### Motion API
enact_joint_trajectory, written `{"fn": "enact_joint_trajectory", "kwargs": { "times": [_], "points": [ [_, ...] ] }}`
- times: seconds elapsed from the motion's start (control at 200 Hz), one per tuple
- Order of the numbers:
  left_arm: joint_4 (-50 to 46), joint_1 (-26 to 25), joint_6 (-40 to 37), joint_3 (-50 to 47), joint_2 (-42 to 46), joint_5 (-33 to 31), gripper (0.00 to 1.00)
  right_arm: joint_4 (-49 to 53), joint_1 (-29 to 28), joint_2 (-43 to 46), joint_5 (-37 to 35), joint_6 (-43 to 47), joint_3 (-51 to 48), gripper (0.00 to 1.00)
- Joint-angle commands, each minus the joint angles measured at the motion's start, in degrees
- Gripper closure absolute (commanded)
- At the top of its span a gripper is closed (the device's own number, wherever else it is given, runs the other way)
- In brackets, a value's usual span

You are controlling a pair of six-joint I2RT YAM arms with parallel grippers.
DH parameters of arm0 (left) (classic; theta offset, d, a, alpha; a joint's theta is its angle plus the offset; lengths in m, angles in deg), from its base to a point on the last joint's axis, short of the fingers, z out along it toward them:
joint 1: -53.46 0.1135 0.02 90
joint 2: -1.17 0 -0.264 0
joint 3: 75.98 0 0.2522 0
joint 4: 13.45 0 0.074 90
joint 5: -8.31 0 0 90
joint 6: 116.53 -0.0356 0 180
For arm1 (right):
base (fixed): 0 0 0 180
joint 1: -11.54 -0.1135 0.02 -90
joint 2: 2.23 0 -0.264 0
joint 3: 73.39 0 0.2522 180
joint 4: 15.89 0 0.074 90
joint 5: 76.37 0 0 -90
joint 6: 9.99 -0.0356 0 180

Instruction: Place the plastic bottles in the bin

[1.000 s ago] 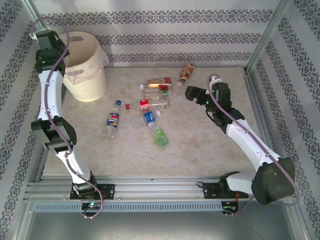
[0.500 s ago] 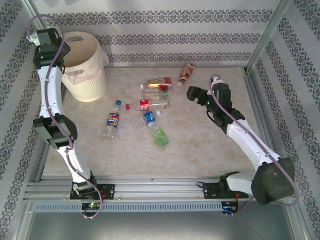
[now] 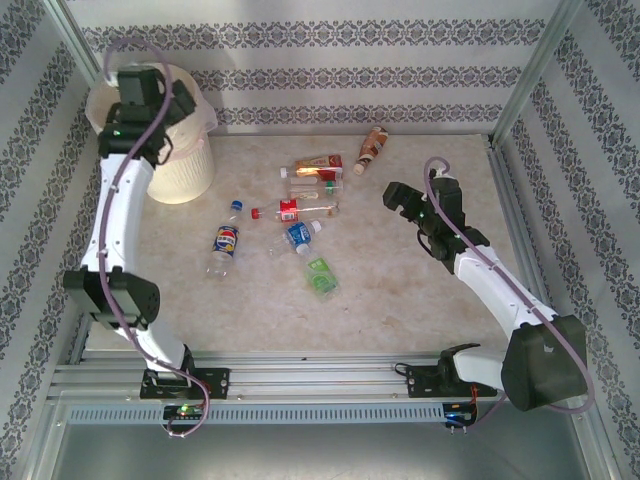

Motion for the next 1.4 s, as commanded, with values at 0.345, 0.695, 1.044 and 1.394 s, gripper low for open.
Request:
{"fn": "enact_joint_trajectory", "kwargs": {
  "times": [0.345, 0.695, 1.044, 1.394],
  "points": [
    [-4.96, -26.12, -10.64, -19.18, 3.35, 5.99, 0.0, 0.32, -0.05, 1.95, 6.29, 2.54, -3.74, 0.02],
    [-17.58, -28.07, -29.33, -15.4, -11.75, 20.48, 0.03, 0.4, -0.06, 1.33, 5.67, 2.67, -2.94, 0.02],
    [-13.2, -27.97, -30.63, -16.04, -19.06, 14.46, 0.17, -0.33, -4.32, 1.38, 12.03, 11.8, -3.65, 0.02],
    [-9.62, -27.22, -30.41, -17.15, -23.31, 13.83, 0.24, -0.55, -6.96, 0.62, 10.93, 13.27, -3.21, 0.02]
  ]
}}
